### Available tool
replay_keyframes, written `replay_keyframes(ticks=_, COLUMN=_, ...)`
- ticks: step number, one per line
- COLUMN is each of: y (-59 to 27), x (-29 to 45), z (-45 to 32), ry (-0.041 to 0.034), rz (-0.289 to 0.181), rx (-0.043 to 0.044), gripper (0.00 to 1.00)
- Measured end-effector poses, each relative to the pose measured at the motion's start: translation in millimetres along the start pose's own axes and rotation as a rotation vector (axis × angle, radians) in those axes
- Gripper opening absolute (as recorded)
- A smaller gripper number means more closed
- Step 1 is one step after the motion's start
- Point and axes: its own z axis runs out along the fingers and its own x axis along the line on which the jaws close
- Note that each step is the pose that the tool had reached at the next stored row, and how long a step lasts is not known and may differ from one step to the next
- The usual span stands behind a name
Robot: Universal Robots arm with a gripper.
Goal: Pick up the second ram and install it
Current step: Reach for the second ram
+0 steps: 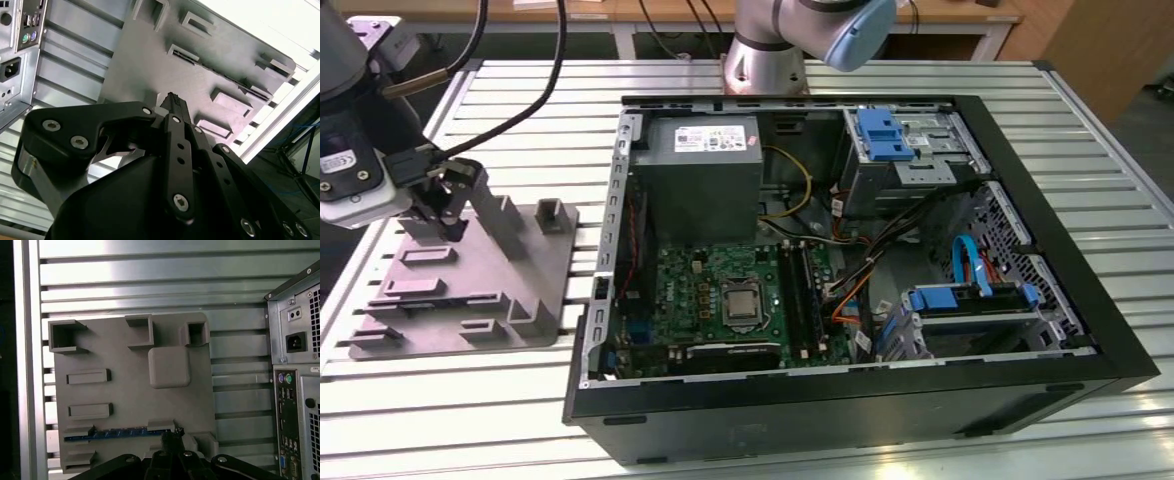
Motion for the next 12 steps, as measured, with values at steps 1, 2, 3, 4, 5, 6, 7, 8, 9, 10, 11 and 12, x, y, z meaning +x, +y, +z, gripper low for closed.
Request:
replay_keyframes(ticks=1, y=-0.1, x=0.4, z=1.6, ry=0.0000, rz=0.000, rx=0.0000, gripper=0.10)
replay_keyframes(ticks=2, y=-0.2, x=0.7, z=3.4, ry=-0.0001, rz=0.000, rx=-0.0001, gripper=0.10)
replay_keyframes(ticks=3, y=-0.3, x=1.0, z=5.2, ry=-0.0001, rz=0.000, rx=-0.0001, gripper=0.10)
replay_keyframes(ticks=4, y=-0.4, x=1.2, z=7.0, ry=-0.0001, rz=0.000, rx=-0.0001, gripper=0.10)
replay_keyframes(ticks=5, y=-0.5, x=1.4, z=8.9, ry=0.0000, rz=0.000, rx=0.0000, gripper=0.10)
replay_keyframes(ticks=6, y=-0.6, x=1.8, z=10.7, ry=0.0000, rz=0.000, rx=0.0000, gripper=0.10)
replay_keyframes(ticks=7, y=-0.7, x=2.1, z=12.4, ry=-0.0001, rz=0.000, rx=0.0000, gripper=0.10)
replay_keyframes(ticks=8, y=-0.8, x=2.3, z=14.0, ry=-0.0002, rz=0.000, rx=-0.0002, gripper=0.10)
replay_keyframes(ticks=9, y=-0.8, x=2.6, z=15.4, ry=-0.0001, rz=0.000, rx=-0.0001, gripper=0.10)
replay_keyframes(ticks=10, y=-0.9, x=2.8, z=16.8, ry=-0.0001, rz=0.000, rx=0.0000, gripper=0.10)
replay_keyframes(ticks=11, y=-1.0, x=3.1, z=18.3, ry=-0.0001, rz=0.000, rx=-0.0001, gripper=0.10)
replay_keyframes(ticks=12, y=-1.1, x=3.3, z=19.8, ry=-0.0002, rz=0.000, rx=-0.0001, gripper=0.10)
